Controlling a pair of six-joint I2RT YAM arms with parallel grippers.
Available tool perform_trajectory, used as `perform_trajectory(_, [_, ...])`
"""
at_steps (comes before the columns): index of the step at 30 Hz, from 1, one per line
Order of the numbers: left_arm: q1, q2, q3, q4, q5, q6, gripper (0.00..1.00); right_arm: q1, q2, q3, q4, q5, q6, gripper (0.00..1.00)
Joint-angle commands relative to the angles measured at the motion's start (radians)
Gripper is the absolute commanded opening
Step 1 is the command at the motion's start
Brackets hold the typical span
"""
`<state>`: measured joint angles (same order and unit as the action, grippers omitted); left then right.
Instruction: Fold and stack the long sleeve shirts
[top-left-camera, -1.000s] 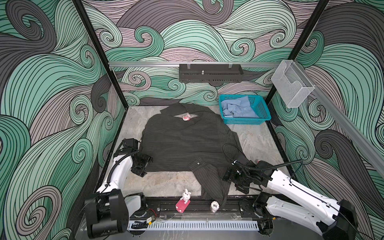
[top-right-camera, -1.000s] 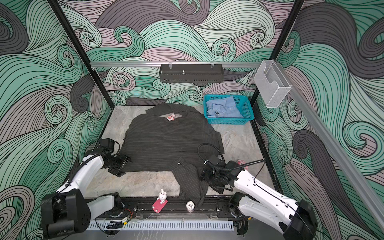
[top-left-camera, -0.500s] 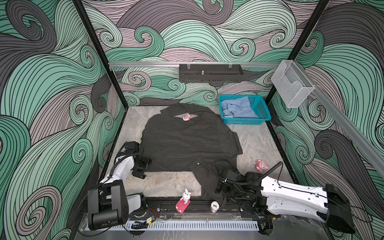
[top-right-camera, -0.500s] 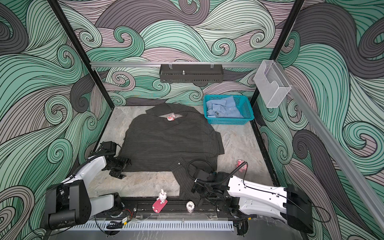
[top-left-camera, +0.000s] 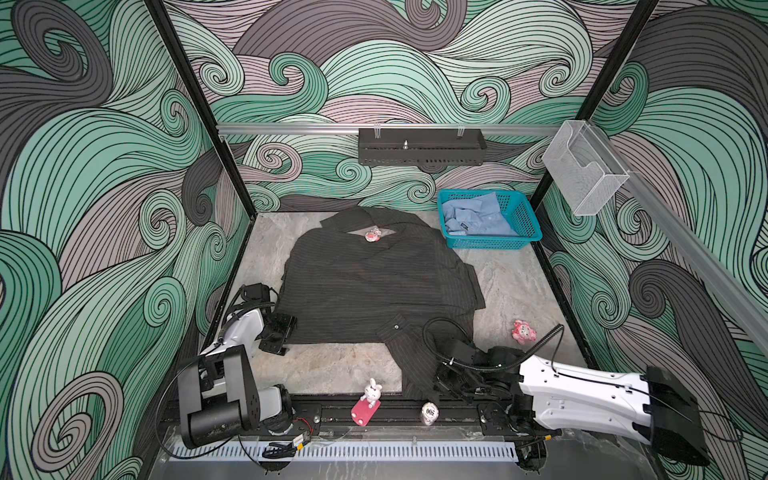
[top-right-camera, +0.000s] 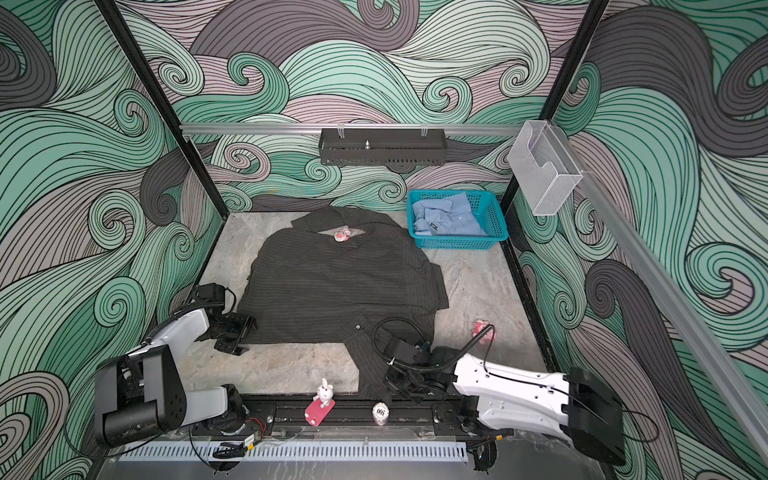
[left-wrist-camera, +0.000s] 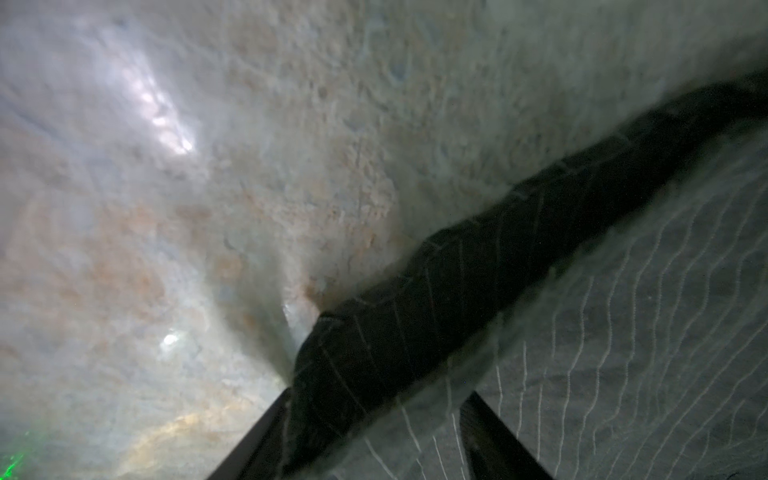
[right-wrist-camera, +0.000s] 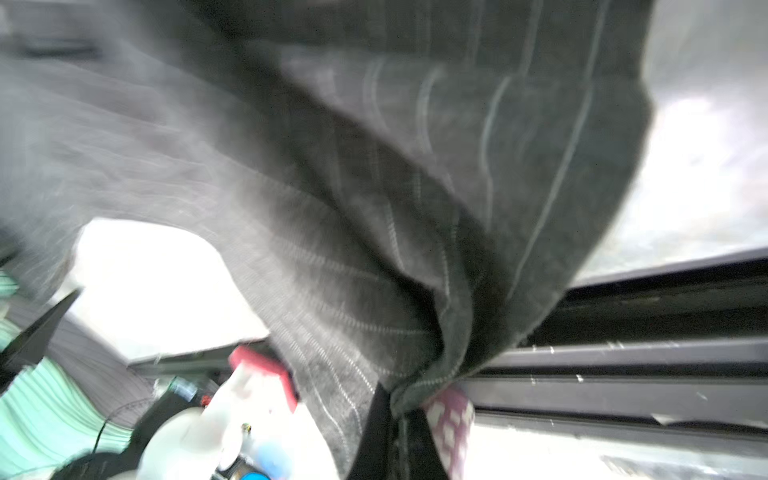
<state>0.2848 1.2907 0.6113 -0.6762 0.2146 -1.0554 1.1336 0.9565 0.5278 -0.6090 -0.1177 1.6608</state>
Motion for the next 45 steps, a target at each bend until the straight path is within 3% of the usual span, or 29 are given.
perform_trajectory(1, [0.010, 0.013, 0.030, -0.012, 0.011, 0.051, 0.65, -0.068, -0.084, 0.131, -0.191, 0.095, -0.130, 0.00])
perform_trajectory(6, [0.009, 0.060, 0.052, -0.001, 0.058, 0.113, 0.66, -0.194, -0.041, 0.338, -0.310, 0.052, -0.358, 0.00])
perform_trajectory(14, [0.011, 0.091, 0.051, -0.012, 0.065, 0.172, 0.70, -0.332, 0.093, 0.590, -0.345, -0.009, -0.595, 0.00])
perform_trajectory(25, [0.036, 0.125, 0.063, -0.016, 0.023, 0.189, 0.70, -0.427, 0.175, 0.696, -0.363, -0.057, -0.714, 0.00])
perform_trajectory(28, [0.044, 0.125, 0.063, -0.003, 0.024, 0.175, 0.58, -0.439, 0.176, 0.689, -0.363, -0.063, -0.726, 0.00])
perform_trajectory(34, [0.062, 0.060, 0.087, -0.028, 0.019, 0.165, 0.10, -0.450, 0.150, 0.684, -0.383, -0.087, -0.762, 0.00])
perform_trajectory(37, [0.062, 0.006, 0.105, -0.076, 0.014, 0.193, 0.00, -0.451, 0.122, 0.678, -0.416, -0.101, -0.782, 0.00])
perform_trajectory(45, [0.062, -0.107, 0.121, -0.215, 0.052, 0.281, 0.00, -0.447, 0.060, 0.687, -0.488, -0.145, -0.797, 0.00])
